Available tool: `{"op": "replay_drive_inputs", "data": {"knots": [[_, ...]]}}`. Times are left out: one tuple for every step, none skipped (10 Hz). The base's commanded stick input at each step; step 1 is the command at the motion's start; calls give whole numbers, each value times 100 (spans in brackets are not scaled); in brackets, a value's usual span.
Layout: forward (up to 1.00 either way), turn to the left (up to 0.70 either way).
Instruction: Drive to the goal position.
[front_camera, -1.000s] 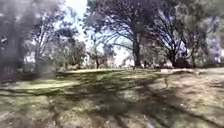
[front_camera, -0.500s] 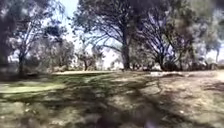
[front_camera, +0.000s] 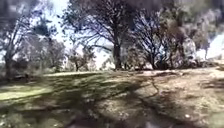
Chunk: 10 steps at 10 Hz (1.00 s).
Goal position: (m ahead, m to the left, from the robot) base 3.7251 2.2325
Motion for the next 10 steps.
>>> {"op": "replay_drive_inputs", "data": {"knots": [[70, -27], [70, -27], [70, -27], [70, -27], [70, -27], [70, -27], [70, -27], [70, -27], [70, -27], [70, -27]]}}
